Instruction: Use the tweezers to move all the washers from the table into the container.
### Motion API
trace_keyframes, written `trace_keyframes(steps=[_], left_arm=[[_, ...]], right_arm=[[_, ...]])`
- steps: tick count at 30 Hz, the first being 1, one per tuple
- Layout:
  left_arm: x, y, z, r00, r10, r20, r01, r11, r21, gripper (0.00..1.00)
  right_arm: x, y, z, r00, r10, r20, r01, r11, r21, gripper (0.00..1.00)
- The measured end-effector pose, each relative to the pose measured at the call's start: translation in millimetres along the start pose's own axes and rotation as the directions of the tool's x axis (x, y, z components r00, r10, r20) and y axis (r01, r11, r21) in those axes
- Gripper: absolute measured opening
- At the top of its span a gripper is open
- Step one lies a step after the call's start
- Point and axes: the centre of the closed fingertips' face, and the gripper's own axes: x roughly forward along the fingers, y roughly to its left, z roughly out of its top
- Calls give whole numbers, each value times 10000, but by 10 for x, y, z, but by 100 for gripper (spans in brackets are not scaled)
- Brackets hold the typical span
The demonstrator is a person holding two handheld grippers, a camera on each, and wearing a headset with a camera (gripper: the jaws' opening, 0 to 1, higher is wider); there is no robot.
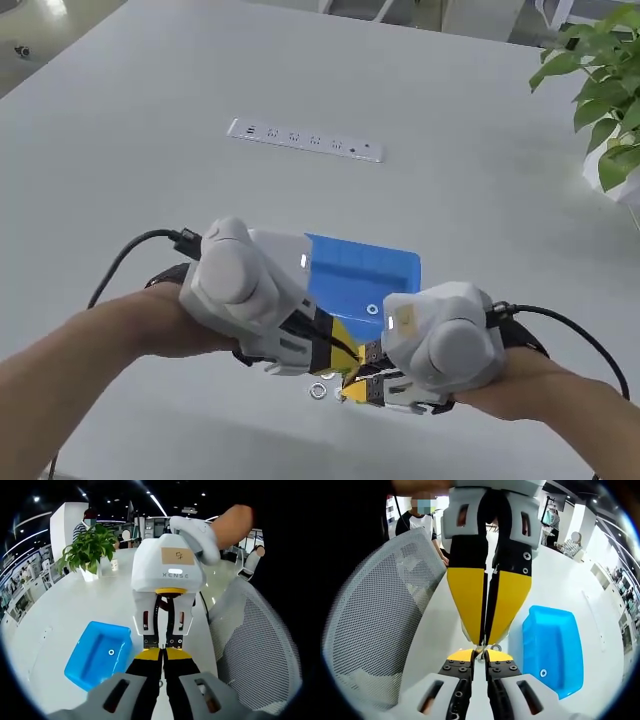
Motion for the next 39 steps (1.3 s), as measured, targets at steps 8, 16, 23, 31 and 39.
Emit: trace_keyframes(steps=[8,16,23,31,39], left_arm=[[-2,13,9,9999,22,128,-21,10000,-87,4],[7,14,-19,10000,29,-2,-29,10000,-9,4],[6,22,-27,10000,18,-46,-18,10000,20,4],[-10,43,-27,10000,93,-28,-93,10000,-8,4],[-7,53,-24,9999,122,-28,-122,9999,23,4]], right_arm=[[1,-5,43,9997,-20,257,15,9998,197,9],[6,-10,11,10000,-33,47,33,10000,9,10],[8,-13,6,10000,-48,57,48,10000,13,10],[24,-26,12,10000,-17,31,17,10000,55,10],[47,-24,-29,9997,40,-250,-41,10000,-62,10]])
